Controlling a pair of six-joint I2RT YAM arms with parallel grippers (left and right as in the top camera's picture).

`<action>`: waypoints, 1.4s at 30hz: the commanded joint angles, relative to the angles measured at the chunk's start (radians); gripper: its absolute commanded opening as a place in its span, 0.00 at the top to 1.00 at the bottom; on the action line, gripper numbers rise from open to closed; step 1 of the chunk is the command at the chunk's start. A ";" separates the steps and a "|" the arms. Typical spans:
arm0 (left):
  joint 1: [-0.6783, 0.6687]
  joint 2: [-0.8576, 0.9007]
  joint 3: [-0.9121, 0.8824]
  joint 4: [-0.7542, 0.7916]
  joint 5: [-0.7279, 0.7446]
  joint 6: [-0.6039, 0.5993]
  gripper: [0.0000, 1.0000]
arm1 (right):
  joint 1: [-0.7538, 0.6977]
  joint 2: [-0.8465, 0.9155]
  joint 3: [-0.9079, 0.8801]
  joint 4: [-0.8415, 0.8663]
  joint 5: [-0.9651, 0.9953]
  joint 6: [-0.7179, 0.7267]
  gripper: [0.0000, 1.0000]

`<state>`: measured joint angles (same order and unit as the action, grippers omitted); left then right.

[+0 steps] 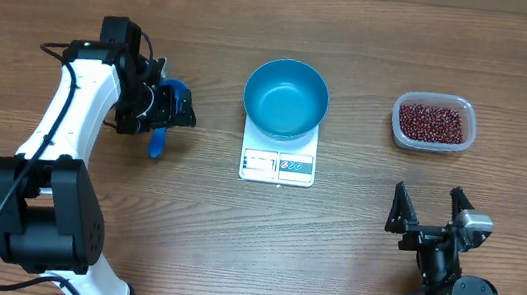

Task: Scoop item into bowl and weigh 150g on scale

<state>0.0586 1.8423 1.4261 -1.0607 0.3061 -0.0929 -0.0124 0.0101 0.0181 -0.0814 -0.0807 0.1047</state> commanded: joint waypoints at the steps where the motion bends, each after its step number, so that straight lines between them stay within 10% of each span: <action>1: -0.006 0.003 -0.006 0.004 -0.044 0.026 0.00 | 0.002 -0.008 -0.011 0.005 0.002 0.002 0.00; 42: -0.059 0.003 -0.141 0.111 -0.148 -0.017 0.11 | 0.002 -0.008 -0.011 0.005 0.001 0.002 0.00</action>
<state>0.0212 1.8423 1.3117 -0.9604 0.1413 -0.1230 -0.0124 0.0101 0.0181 -0.0818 -0.0811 0.1047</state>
